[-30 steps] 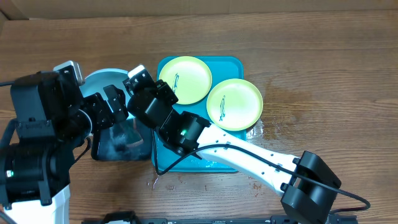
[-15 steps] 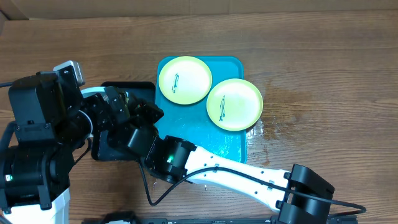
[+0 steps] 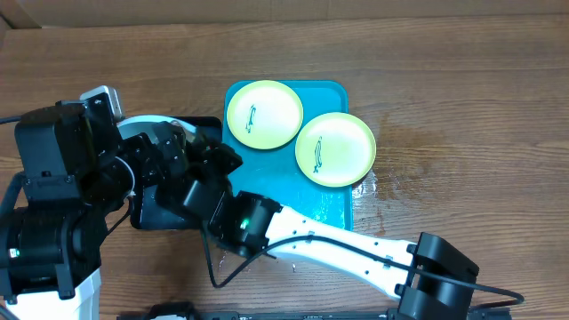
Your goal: Clean dirty plates on tray and stack at the side
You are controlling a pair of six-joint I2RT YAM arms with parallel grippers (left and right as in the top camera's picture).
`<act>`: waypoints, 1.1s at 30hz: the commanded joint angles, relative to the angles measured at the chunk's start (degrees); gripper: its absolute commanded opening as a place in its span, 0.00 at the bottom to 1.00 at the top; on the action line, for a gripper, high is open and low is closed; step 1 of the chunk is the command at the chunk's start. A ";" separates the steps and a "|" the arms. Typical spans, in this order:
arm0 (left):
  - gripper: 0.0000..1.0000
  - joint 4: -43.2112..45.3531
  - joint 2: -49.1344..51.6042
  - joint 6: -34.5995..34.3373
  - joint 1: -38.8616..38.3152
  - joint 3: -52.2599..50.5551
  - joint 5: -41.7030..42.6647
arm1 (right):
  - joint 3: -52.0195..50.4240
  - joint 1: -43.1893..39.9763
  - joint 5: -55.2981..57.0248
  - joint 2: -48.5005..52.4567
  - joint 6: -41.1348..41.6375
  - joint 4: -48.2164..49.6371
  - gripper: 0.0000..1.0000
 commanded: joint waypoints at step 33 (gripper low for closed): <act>1.00 -0.33 0.20 0.87 0.11 0.09 -0.59 | -28.24 -82.12 -54.16 -11.30 37.94 -45.92 0.04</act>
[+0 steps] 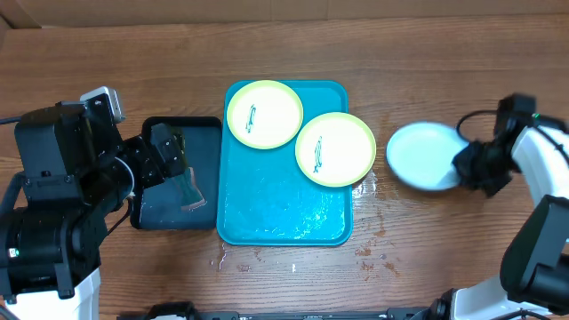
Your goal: Clean dirty plates on tray and stack at the side
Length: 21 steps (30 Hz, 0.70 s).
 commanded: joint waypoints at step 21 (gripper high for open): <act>1.00 0.02 0.09 0.87 0.09 0.11 -0.42 | -0.90 11.78 -26.12 -5.16 -21.22 12.92 0.58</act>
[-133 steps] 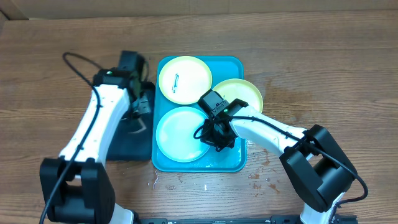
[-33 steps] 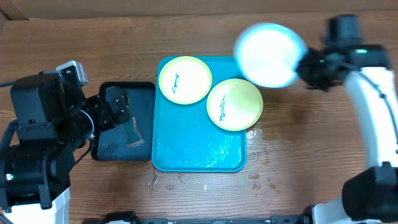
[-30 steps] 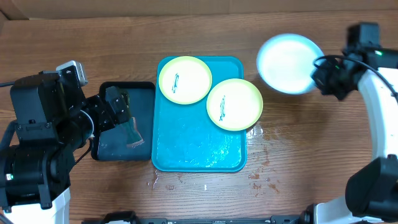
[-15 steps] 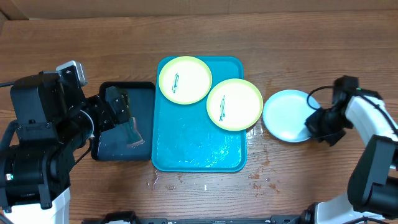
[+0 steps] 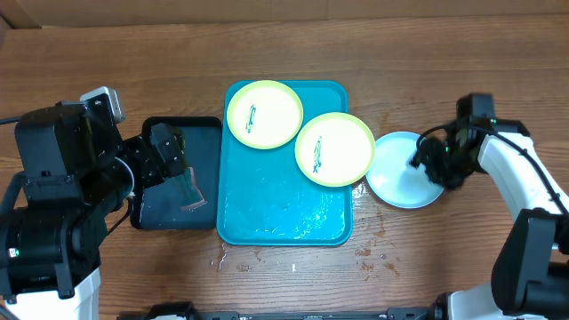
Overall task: Clean dirty plates on tray and stack at the side
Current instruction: 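Place the white plate on the table right of the blue tray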
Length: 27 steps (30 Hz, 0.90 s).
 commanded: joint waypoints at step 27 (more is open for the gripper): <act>1.00 0.02 0.33 1.07 0.09 0.11 -1.25 | 4.83 18.45 10.40 3.23 -0.81 6.27 0.04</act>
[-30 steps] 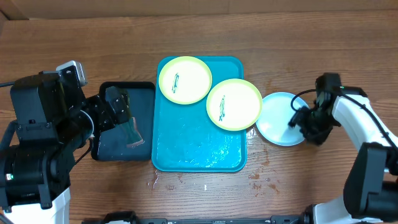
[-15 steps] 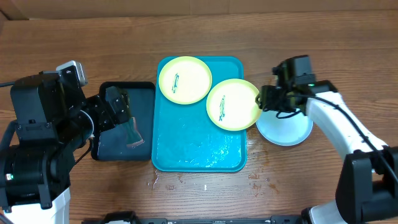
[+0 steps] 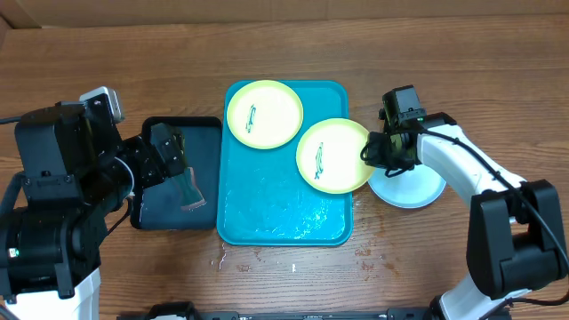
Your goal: Clean dirty plates on tray and stack at the side
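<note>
A blue tray [image 3: 284, 213] lies at the table's middle with two yellow-green plates on it, each bearing a dark smear. One plate [image 3: 264, 113] sits at the tray's far left. The other plate [image 3: 329, 158] overhangs the right edge, and my right gripper [image 3: 372, 151] is at its right rim, apparently shut on it. Just right of the tray, a white plate [image 3: 413, 191] rests on the wood, partly under my right arm. My left gripper [image 3: 167, 147] hangs over a black bin [image 3: 206, 129]; its jaws are not clear to see.
A dark cloth or sponge [image 3: 188, 191] lies in the black bin left of the tray. Wet streaks and droplets [image 3: 369, 249] mark the wood around the tray's right and near edges. The bulky left arm base fills the left side.
My right gripper has left the white plate, which now lies on the table, and has moved left to the rim of the right yellow-green plate. That plate has shifted slightly toward the near edge.
My right arm first reached across over the black bin at the left, with no white plate in sight. Then it held a white plate far right of the tray, then brought it closer to the tray. Now that plate lies there and the gripper is at a yellow-green plate.
</note>
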You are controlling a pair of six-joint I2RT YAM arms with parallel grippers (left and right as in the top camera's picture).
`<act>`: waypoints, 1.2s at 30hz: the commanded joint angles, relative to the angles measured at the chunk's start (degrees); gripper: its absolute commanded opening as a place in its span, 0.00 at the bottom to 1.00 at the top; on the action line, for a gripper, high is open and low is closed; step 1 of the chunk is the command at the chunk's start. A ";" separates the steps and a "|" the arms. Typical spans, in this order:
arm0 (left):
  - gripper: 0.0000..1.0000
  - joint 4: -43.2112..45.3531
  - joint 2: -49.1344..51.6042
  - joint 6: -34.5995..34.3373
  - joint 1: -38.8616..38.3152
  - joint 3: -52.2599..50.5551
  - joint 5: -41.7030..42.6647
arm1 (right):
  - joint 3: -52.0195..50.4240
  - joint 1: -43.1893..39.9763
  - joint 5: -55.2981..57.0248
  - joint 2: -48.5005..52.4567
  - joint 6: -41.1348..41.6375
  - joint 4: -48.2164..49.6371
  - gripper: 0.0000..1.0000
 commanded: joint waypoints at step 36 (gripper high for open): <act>0.71 -0.66 22.84 -1.18 -0.44 -12.09 -7.67 | 6.16 19.37 0.13 -16.76 7.39 -6.03 0.42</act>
